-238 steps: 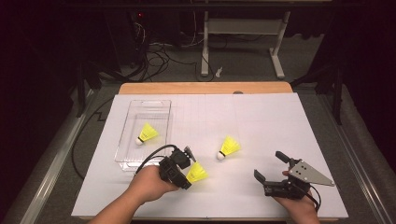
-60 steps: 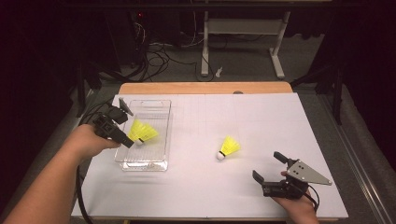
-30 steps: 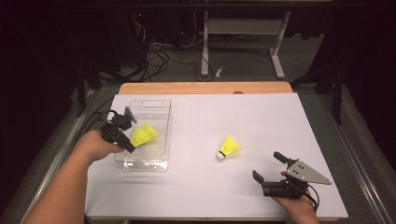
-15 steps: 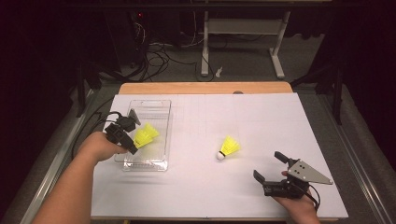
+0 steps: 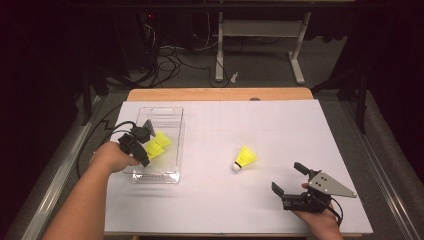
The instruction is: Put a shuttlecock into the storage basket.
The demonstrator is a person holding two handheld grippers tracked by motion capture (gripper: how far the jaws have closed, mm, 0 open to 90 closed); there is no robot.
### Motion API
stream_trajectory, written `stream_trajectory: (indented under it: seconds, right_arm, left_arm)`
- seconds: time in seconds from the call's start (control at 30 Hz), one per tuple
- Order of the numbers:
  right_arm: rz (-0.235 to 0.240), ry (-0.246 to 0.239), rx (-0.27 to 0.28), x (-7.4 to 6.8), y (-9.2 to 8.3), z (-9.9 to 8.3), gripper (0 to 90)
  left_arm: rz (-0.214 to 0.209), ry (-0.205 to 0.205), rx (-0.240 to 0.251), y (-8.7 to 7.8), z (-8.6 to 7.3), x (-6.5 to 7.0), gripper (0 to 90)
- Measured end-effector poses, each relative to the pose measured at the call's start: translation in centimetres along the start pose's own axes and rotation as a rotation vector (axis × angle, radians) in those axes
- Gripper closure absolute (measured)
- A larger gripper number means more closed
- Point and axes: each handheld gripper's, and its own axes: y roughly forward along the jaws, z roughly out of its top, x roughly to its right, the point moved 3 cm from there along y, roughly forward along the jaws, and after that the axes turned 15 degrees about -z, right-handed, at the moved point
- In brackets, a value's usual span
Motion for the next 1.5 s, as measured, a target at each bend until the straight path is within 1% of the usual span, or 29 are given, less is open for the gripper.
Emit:
stream_trajectory:
  seconds: [0.03, 0.07, 0.1, 0.13, 0.17, 0.2, 0.4, 0.43, 0.47, 0.5, 0.73, 0.77, 0.8, 0.87, 1.0, 1.07, 1.1, 1.13, 1.27, 1.3, 1.4, 1.5]
  right_arm:
    - [0.001, 0.000, 0.000, 0.0, 0.0, 0.0, 0.7]
    - [0.001, 0.000, 0.000, 0.0, 0.0, 0.0, 0.6]
    - [0.001, 0.000, 0.001, 0.0, 0.0, 0.0, 0.7]
    - [0.001, 0.001, 0.001, 0.0, 0.0, 0.0, 0.7]
    - [0.001, 0.000, 0.002, 0.0, 0.0, 0.0, 0.7]
    - [0.002, 0.001, 0.002, 0.0, 0.0, 0.0, 0.7]
    - [0.002, 0.000, 0.002, 0.0, 0.0, 0.0, 0.7]
    - [0.002, 0.000, 0.002, 0.0, 0.0, 0.0, 0.7]
    - [0.002, -0.001, 0.002, 0.0, 0.0, 0.0, 0.7]
    - [0.001, -0.001, 0.002, 0.0, 0.0, 0.0, 0.6]
    - [0.002, 0.000, 0.002, 0.0, -0.1, 0.0, 0.6]
    - [0.001, 0.000, 0.002, 0.0, -0.1, 0.0, 0.7]
    - [0.000, 0.000, 0.002, 0.0, -0.1, 0.0, 0.6]
    - [0.000, 0.001, 0.002, 0.0, -0.1, 0.0, 0.7]
    - [0.000, 0.000, 0.003, 0.0, -0.1, 0.0, 0.7]
    - [-0.001, 0.000, 0.002, 0.0, -0.1, 0.0, 0.7]
    - [-0.001, 0.000, 0.003, 0.0, -0.1, 0.0, 0.7]
    - [-0.001, -0.001, 0.004, 0.0, -0.1, 0.0, 0.7]
    - [0.000, -0.001, 0.003, 0.0, -0.1, 0.1, 0.7]
    - [0.000, -0.001, 0.003, 0.0, -0.1, 0.1, 0.6]
    - [0.000, -0.002, 0.004, -0.1, -0.1, 0.1, 0.6]
    - [0.000, -0.002, 0.005, -0.1, -0.1, 0.1, 0.7]
  left_arm:
    - [0.002, 0.002, 0.000, 0.0, 0.0, 0.0, 64.4]
    - [-0.006, 0.015, 0.008, 0.2, 0.2, -0.1, 64.4]
    - [-0.005, 0.015, 0.004, 0.2, 0.2, -0.1, 64.4]
    - [0.005, 0.000, -0.006, 0.2, 0.2, 0.1, 64.4]
    - [0.005, -0.001, -0.004, 0.2, 0.2, 0.1, 64.4]
    - [-0.001, 0.019, 0.001, 0.3, 0.3, 0.0, 64.4]
    - [0.000, 0.002, 0.009, 0.3, 0.2, -0.1, 64.2]
    - [0.010, -0.010, 0.002, 0.3, 0.2, 0.0, 64.2]
    - [0.003, 0.003, 0.007, 0.4, 0.3, -0.1, 64.2]
    - [0.003, 0.007, 0.008, 0.4, 0.3, -0.1, 64.2]
    - [-0.007, -0.004, 0.008, 0.3, 0.2, -0.1, 63.3]
    - [0.001, -0.016, 0.003, 0.2, 0.1, 0.0, 63.0]
    - [-0.010, -0.008, 0.011, 0.3, 0.1, -0.1, 61.9]
    - [-0.022, -0.010, 0.021, 0.3, 0.1, -0.1, 59.3]
    - [-0.029, -0.012, 0.033, 0.3, -0.1, -0.1, 59.0]
    - [-0.031, -0.012, 0.032, 0.3, -0.1, -0.1, 58.2]
    - [-0.036, -0.006, 0.033, 0.3, -0.2, 0.0, 57.6]
    - [-0.029, -0.014, 0.027, 0.2, -0.2, 0.0, 57.1]
    - [-0.030, -0.009, 0.017, 0.3, -0.2, 0.3, 53.3]
    - [-0.035, 0.006, 0.019, 0.4, -0.1, 0.3, 52.2]
    - [-0.032, -0.005, 0.009, 0.3, -0.3, 0.6, 50.1]
    - [-0.042, 0.004, 0.018, 0.2, -0.4, 0.9, 48.6]
